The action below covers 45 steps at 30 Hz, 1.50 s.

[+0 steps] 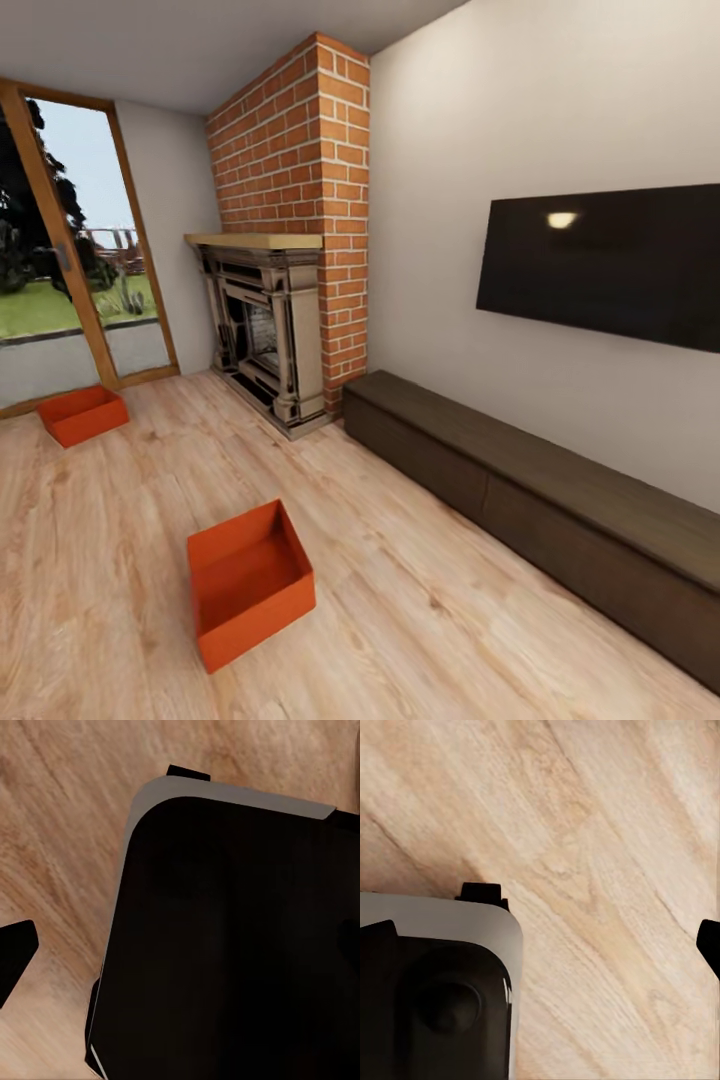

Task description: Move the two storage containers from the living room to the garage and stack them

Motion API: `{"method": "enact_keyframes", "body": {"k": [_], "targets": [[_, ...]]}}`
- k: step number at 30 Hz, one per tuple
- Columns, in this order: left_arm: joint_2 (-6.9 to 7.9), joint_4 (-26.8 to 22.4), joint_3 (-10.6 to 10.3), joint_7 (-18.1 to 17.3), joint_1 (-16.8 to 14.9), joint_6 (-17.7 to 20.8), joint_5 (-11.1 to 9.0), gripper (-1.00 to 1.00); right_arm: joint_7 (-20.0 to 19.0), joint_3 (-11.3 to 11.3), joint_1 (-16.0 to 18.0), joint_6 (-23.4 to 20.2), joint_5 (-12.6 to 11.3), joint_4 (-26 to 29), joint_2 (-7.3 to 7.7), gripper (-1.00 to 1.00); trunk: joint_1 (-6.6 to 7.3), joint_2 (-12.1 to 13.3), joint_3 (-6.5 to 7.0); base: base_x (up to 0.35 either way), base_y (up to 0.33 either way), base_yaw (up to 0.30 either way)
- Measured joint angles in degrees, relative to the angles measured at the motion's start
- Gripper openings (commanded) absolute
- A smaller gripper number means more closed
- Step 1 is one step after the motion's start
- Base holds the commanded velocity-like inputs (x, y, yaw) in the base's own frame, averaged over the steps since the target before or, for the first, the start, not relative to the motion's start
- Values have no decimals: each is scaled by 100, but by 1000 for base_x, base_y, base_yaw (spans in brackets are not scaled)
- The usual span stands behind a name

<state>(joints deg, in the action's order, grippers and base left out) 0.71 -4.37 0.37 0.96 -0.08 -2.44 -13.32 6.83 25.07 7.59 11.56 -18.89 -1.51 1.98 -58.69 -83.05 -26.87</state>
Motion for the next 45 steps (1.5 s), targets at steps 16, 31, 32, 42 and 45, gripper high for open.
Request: {"method": "enact_keyframes", "body": {"k": [16,31,32,42,45], "targets": [[0,0,-2,0,0,0,0,100,0,11,0,0,0,0,-2,100,0,0,0,322,-74,270],[0,0,3,0,0,-2,0,100,0,28,0,0,0,0,-2,100,0,0,0,322,-74,270],[0,0,4,0,0,-4,1,100,0,28,0,0,0,0,-2,100,0,0,0,322,-74,270],[0,-9,5,1,0,-16,8,100,-1,32,0,0,3,0,-2,100,-2,1,0,224,-21,270],[0,-9,5,0,0,-17,7,100,-2,36,0,-2,7,0,-2,100,-3,0,0,19,0,269]]}}
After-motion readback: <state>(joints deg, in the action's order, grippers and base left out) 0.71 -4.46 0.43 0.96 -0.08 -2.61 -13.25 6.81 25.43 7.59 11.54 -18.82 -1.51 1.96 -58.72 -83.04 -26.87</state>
